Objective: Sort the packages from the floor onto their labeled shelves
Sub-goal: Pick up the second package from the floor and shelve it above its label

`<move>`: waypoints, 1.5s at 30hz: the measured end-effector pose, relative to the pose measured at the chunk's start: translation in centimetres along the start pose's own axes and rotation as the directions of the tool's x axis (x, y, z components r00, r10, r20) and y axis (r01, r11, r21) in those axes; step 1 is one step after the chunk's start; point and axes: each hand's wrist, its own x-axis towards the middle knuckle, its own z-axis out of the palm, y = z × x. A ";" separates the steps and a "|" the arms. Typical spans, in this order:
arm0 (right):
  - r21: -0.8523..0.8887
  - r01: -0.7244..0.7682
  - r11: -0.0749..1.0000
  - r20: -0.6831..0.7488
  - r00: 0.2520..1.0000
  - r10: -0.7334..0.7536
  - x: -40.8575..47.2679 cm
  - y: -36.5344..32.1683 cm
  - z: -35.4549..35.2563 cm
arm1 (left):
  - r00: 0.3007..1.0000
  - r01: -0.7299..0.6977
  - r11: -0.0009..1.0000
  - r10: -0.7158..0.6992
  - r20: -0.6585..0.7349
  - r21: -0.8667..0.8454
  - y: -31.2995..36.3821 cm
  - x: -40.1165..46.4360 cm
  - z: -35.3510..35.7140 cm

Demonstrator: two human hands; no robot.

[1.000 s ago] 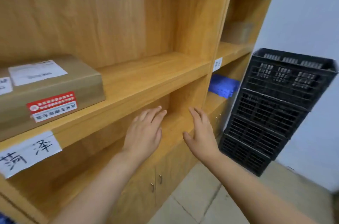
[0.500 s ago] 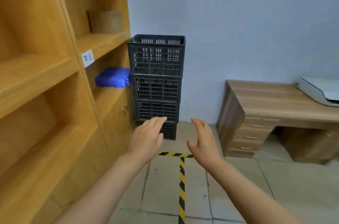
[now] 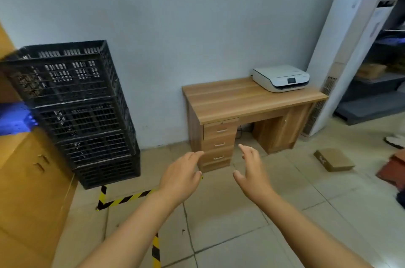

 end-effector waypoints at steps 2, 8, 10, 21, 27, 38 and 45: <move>-0.015 -0.051 0.999 -0.023 0.998 0.050 0.4 3.0 -2.4 | 0.998 -0.050 0.999 0.050 0.039 -0.013 2.5 2.4 1.7; -0.050 -0.238 0.970 -0.083 0.969 0.233 0.8 11.0 -7.2 | 0.967 -0.171 0.984 0.177 0.181 -0.046 8.5 9.3 7.7; -0.065 -0.278 0.958 -0.089 0.958 0.272 1.2 13.4 -8.5 | 0.951 -0.210 0.976 0.217 0.219 -0.054 10.3 11.7 9.8; -0.118 -0.464 0.878 -0.194 0.878 0.438 12.3 24.6 -16.4 | 0.880 -0.373 0.920 0.392 0.270 -0.120 17.5 30.1 17.7; -0.083 -0.548 0.832 -0.215 0.825 0.522 18.8 30.3 -19.2 | 0.861 -0.401 0.906 0.424 0.280 -0.139 21.2 40.3 21.2; -0.019 -0.605 0.796 -0.244 0.775 0.583 26.4 43.7 -26.8 | 0.808 -0.466 0.866 0.501 0.311 -0.183 31.9 52.2 29.9; 0.004 -0.606 0.795 -0.224 0.775 0.591 31.4 53.8 -34.7 | 0.845 -0.391 0.901 0.432 0.315 -0.187 40.6 60.2 35.7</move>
